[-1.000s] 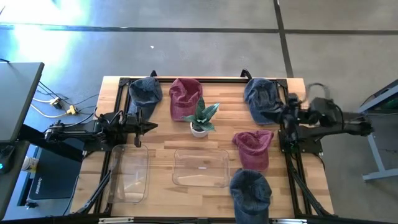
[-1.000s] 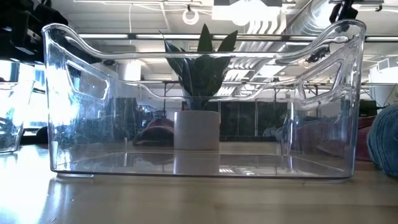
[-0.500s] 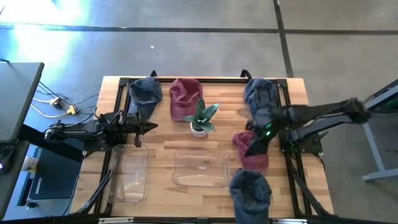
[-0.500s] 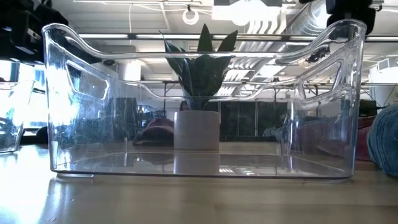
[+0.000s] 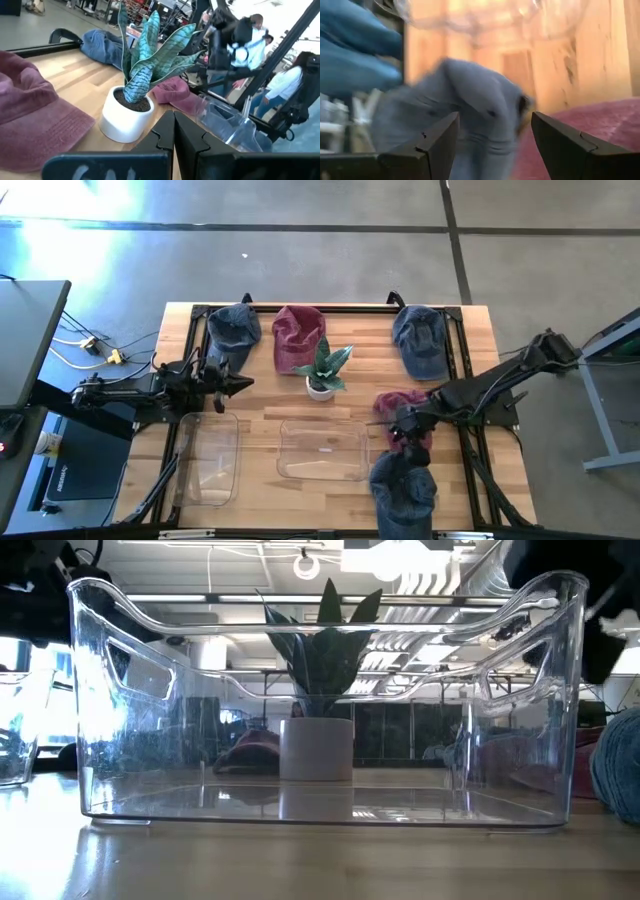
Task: Pick & Place hat
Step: Put the bottom blue cap into the left transparent bin
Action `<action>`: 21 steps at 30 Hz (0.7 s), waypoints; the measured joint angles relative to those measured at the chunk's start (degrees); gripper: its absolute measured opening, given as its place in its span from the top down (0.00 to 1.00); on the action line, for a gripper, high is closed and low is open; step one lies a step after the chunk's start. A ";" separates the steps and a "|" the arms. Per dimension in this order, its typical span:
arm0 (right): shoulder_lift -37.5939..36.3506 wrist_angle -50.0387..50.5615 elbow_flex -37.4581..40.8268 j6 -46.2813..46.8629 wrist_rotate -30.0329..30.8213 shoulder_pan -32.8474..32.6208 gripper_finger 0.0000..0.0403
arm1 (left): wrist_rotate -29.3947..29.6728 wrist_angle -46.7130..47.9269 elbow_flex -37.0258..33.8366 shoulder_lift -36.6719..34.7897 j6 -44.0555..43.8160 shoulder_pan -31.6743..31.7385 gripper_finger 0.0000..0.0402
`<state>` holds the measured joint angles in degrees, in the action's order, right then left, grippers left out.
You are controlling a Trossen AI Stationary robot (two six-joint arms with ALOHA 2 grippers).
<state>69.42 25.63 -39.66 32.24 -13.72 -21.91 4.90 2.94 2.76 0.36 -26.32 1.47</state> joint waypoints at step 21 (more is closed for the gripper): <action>7.56 -15.55 5.73 -8.77 -0.85 -5.86 0.97 | 3.68 -0.06 0.04 0.02 -8.34 0.00 1.00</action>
<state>76.98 10.08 -33.93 23.47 -14.56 -27.77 8.58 2.88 2.81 0.38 -34.65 1.48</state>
